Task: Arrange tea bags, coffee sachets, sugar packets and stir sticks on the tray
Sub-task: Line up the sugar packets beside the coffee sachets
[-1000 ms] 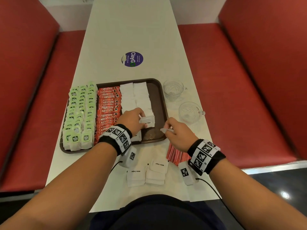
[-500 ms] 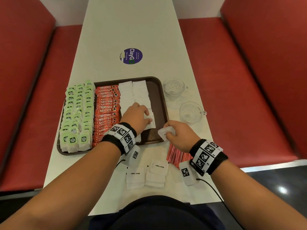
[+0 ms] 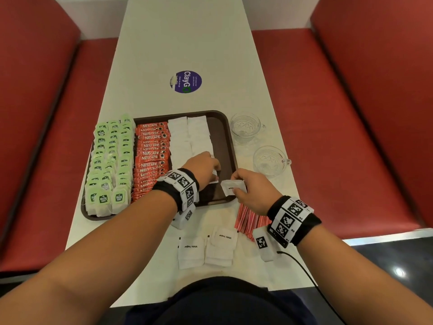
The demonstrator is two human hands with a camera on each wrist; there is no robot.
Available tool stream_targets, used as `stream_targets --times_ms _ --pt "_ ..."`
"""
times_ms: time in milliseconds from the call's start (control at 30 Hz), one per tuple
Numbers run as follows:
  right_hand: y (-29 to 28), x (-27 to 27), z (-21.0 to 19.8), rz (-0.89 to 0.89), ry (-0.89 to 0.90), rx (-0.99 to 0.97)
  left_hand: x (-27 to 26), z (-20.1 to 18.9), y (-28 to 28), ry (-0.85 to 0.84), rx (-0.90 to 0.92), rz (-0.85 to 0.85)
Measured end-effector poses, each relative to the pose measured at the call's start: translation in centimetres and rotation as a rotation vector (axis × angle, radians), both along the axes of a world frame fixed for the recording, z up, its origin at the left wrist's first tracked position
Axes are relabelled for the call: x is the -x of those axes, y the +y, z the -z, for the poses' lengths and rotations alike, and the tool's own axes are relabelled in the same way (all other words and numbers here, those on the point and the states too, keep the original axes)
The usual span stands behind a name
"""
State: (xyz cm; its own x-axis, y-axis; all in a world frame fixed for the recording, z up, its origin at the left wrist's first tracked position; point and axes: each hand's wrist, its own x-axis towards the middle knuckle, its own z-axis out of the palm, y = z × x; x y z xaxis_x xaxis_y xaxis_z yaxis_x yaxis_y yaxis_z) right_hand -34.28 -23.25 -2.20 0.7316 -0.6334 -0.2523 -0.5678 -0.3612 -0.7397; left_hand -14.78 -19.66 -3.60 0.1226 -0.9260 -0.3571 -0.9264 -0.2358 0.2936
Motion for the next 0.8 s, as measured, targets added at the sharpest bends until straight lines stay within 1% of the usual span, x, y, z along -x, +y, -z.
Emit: stream_targets --times_ms 67,167,233,333,500,600,667,733,800 --pt "0.0 -0.1 0.0 0.005 -0.001 -0.010 0.1 -1.0 0.4 0.052 0.048 0.001" --pt "0.1 -0.3 -0.1 0.018 -0.012 -0.027 0.4 -3.0 1.4 0.202 0.191 0.019" --pt "0.2 -0.4 -0.2 0.037 -0.042 -0.036 0.7 -4.1 2.3 0.267 0.196 0.052" --pt "0.4 -0.5 -0.5 0.036 -0.082 -0.042 0.9 -4.0 3.3 0.209 0.161 0.085" --pt "0.7 -0.8 -0.5 0.019 -0.068 -0.057 0.4 -3.5 4.5 0.193 0.178 -0.008" --pt "1.0 -0.4 -0.1 -0.010 0.007 0.017 -0.9 -2.8 4.8 0.164 0.182 -0.156" --pt "1.3 0.0 0.0 -0.073 0.093 0.059 -1.5 -1.9 4.8 0.128 0.136 -0.224" --pt "2.0 0.2 0.0 -0.169 0.187 0.098 -1.5 -1.2 4.6 0.101 0.066 -0.231" --pt "2.8 0.3 0.1 -0.250 0.237 0.129 -1.5 -0.6 4.4 0.085 0.036 -0.223"
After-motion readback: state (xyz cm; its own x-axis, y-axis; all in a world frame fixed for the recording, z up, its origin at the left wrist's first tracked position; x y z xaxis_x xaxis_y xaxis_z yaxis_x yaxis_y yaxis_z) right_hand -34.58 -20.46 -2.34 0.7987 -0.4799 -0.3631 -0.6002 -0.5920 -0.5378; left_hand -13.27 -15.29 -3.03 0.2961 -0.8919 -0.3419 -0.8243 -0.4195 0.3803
